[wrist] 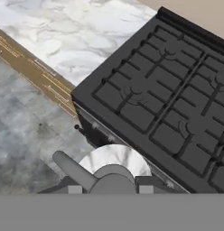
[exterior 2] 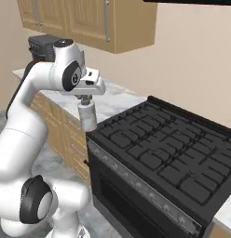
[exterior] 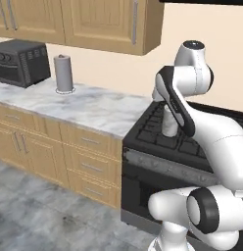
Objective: Pick up the dish brush and soap dispenser from the sink, and place them back in the cabinet, and close the cabinet doors.
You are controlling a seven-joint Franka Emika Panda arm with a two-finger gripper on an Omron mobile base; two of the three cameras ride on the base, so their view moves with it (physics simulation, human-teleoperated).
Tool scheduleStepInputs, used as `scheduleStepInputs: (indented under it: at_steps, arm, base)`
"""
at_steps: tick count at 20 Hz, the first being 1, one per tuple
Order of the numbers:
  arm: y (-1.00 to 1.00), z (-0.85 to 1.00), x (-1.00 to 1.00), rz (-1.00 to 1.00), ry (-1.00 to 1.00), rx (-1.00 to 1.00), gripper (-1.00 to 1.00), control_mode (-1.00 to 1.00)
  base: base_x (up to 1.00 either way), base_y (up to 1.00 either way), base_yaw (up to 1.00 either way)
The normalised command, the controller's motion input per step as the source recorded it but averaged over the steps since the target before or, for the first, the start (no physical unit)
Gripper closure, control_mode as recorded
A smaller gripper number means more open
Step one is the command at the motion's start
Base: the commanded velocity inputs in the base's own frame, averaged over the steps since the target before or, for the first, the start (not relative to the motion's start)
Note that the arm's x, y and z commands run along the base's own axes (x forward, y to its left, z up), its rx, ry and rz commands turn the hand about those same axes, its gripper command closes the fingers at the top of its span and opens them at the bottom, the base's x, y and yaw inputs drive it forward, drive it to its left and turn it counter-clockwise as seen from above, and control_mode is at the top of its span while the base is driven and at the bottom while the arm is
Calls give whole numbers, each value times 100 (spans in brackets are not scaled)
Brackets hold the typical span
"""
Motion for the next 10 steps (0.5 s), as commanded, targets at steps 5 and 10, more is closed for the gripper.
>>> scheduleStepInputs:
  at_steps: [5, 10]
  arm:
    - [0, 0, 0, 0, 0, 0, 100, 100]
    - [0, 0, 0, 0, 0, 0, 100, 100]
  base:
    - [0, 0, -57]
    - [1, 0, -50]
